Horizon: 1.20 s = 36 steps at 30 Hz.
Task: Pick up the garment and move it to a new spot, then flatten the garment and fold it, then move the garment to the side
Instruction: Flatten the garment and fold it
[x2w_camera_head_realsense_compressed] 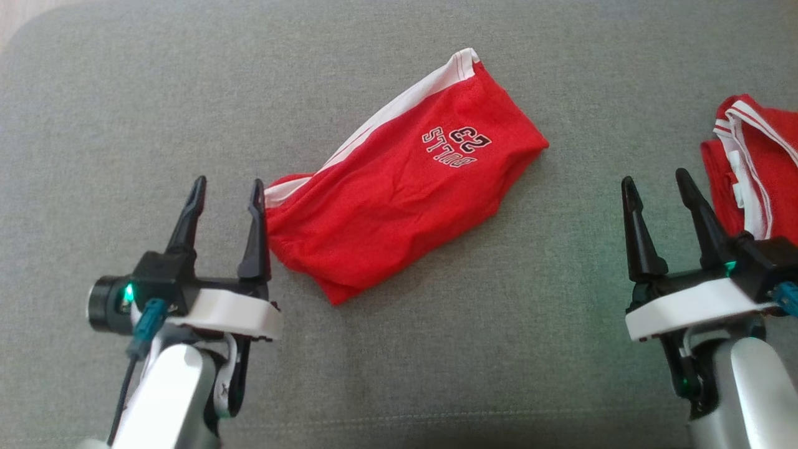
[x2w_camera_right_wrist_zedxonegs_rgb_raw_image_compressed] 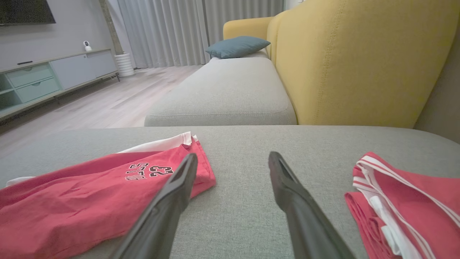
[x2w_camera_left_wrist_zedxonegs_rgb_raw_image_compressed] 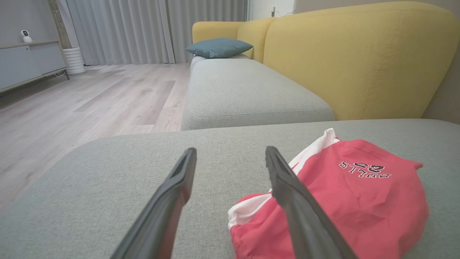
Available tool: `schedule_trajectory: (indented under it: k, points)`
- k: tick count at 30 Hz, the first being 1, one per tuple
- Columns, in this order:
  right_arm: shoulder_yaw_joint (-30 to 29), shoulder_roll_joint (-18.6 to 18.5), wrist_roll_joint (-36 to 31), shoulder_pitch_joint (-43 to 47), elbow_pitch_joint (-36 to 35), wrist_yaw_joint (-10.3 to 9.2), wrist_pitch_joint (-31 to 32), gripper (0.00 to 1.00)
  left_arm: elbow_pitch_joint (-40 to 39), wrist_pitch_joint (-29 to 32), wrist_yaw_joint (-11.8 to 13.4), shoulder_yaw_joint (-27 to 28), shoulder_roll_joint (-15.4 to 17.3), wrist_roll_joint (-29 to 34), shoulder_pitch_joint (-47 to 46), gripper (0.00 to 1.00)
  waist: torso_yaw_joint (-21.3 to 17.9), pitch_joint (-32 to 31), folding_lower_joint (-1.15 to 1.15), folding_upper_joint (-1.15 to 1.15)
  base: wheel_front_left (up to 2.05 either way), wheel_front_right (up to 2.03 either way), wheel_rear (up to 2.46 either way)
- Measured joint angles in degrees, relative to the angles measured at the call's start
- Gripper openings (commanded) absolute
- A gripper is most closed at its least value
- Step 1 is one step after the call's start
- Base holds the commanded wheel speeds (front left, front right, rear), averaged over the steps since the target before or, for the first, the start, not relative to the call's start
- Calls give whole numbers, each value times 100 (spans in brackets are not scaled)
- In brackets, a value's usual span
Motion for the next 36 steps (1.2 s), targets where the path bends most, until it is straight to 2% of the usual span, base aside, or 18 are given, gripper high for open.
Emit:
schedule_trajectory:
  k: [11,19,27,32,36]
  points:
    - [-80,8,-43,52,-203,0,180,100,101,0,-162,233,-134,136,1,100,31,55,0,0,0,0,0]
    - [-63,-46,-23,-74,-107,0,365,100,123,0,-264,285,-260,254,-135,100,210,261,0,0,0,0,0]
    - [497,-536,258,-1449,746,0,1098,100,40,0,-408,334,-521,422,-504,100,498,660,0,0,0,0,0]
    - [739,-702,347,-2219,1639,0,1924,100,57,-1,-516,401,-643,474,-610,100,690,848,0,0,0,0,0]
    - [784,-724,407,-2500,2237,0,2272,100,89,-1,-580,428,-747,539,-633,100,801,904,0,0,0,0,0]
